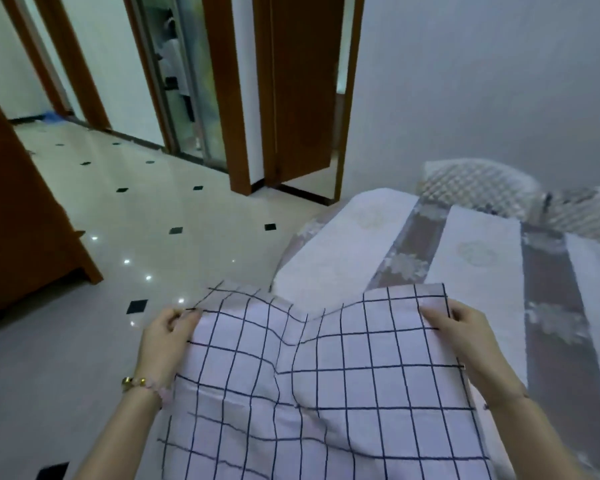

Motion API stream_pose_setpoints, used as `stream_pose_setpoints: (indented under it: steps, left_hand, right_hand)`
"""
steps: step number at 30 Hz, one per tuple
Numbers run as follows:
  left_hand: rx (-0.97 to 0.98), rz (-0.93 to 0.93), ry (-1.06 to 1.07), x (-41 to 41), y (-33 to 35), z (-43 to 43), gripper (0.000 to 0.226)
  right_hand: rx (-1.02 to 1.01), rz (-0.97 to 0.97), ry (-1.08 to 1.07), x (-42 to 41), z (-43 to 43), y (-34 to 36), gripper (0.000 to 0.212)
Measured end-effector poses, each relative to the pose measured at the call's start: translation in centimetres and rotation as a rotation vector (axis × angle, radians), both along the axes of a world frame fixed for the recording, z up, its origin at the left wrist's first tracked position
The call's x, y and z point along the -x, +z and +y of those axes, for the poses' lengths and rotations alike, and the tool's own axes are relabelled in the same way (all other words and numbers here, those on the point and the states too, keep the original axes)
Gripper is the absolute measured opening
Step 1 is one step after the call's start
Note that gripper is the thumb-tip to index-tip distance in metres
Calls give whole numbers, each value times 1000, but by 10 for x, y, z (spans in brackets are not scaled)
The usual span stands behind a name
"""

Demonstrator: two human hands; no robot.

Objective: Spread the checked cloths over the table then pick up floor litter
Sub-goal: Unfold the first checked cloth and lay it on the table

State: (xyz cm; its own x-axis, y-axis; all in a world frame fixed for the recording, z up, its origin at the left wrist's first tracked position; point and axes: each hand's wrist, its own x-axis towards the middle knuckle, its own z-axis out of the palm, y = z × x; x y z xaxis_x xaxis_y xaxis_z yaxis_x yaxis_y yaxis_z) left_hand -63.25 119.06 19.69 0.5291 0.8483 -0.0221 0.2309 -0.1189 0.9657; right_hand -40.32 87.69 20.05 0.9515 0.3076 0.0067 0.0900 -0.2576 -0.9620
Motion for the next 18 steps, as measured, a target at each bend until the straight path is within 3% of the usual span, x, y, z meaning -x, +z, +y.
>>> stream_pose_setpoints:
  steps: [5,9,18]
  left_hand:
    - [-80,37,-232,-119,5,61,16]
    - [-44,62,-391,-197,-4,89,21]
    - [66,215,-625,-326,-64,86,17]
  right_hand:
    - [58,20,-226,-35,12,-7,25]
    - [99,29,-376,-54,7,-12,32]
    - [92,166,-626,-105,-39,-47,20]
